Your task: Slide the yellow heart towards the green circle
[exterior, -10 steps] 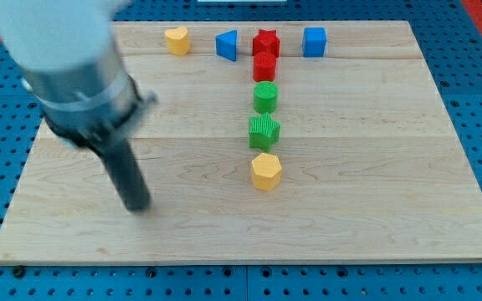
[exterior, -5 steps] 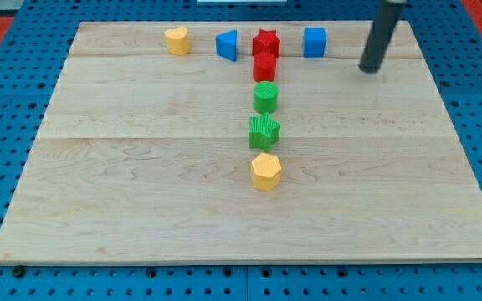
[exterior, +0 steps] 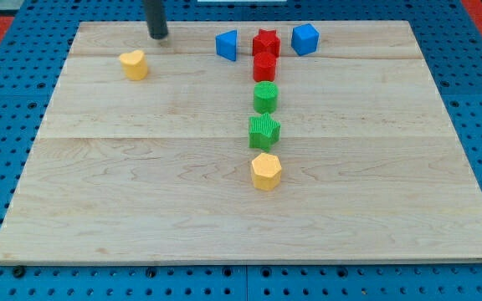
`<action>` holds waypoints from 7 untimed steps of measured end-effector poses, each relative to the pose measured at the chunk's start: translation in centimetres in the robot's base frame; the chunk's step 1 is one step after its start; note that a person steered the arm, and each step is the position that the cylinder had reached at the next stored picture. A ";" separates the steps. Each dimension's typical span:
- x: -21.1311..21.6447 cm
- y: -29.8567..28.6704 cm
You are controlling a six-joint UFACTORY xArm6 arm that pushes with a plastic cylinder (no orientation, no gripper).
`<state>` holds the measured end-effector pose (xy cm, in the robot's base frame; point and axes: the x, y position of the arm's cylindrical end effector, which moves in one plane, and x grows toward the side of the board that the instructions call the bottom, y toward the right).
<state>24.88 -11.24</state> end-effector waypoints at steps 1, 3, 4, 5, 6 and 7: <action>6.0 -0.6; 0.9 -11.8; 9.2 -5.5; 10.0 0.6; 9.4 -8.7; 4.9 -6.4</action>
